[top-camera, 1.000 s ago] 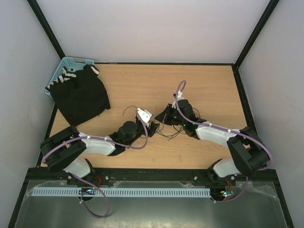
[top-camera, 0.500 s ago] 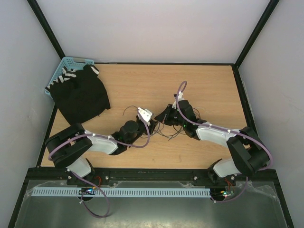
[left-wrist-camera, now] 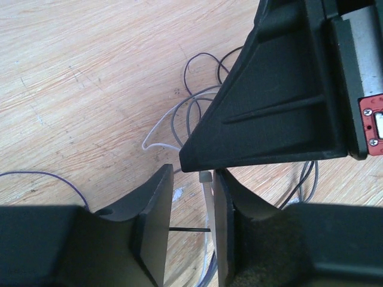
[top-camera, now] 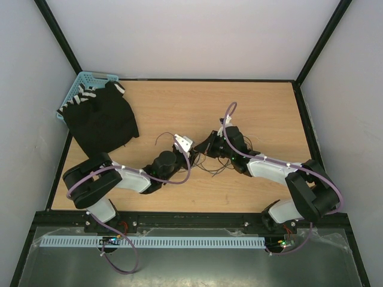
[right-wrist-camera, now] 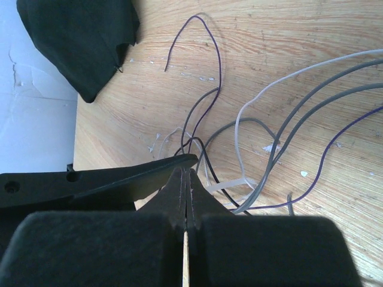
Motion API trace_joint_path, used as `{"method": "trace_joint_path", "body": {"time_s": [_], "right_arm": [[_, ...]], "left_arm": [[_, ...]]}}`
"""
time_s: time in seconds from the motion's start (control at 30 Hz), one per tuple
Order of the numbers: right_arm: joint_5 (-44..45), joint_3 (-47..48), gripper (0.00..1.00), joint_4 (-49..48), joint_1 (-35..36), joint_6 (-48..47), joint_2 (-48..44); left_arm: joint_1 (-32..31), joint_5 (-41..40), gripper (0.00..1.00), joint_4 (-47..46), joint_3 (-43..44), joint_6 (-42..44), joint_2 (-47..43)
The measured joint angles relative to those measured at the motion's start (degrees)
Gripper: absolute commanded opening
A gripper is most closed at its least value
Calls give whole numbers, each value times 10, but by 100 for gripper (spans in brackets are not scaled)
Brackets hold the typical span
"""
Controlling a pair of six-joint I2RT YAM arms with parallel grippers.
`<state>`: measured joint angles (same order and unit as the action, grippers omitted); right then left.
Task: Zip-tie the wires
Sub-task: Tie the cable at the center of the board.
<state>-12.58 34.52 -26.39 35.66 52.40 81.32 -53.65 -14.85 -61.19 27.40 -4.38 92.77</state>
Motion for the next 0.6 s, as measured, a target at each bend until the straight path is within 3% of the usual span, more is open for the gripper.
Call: {"method": "trace_joint_path", "body": {"time_s": [0.3, 0.6], "right_arm": [[2, 0, 0, -18, 0, 1, 0], [3, 10, 0, -13, 1, -5, 11]], "left_arm": [[5, 3, 10, -14, 0, -2, 0], [7, 10, 0, -41, -25, -11, 0]]}}
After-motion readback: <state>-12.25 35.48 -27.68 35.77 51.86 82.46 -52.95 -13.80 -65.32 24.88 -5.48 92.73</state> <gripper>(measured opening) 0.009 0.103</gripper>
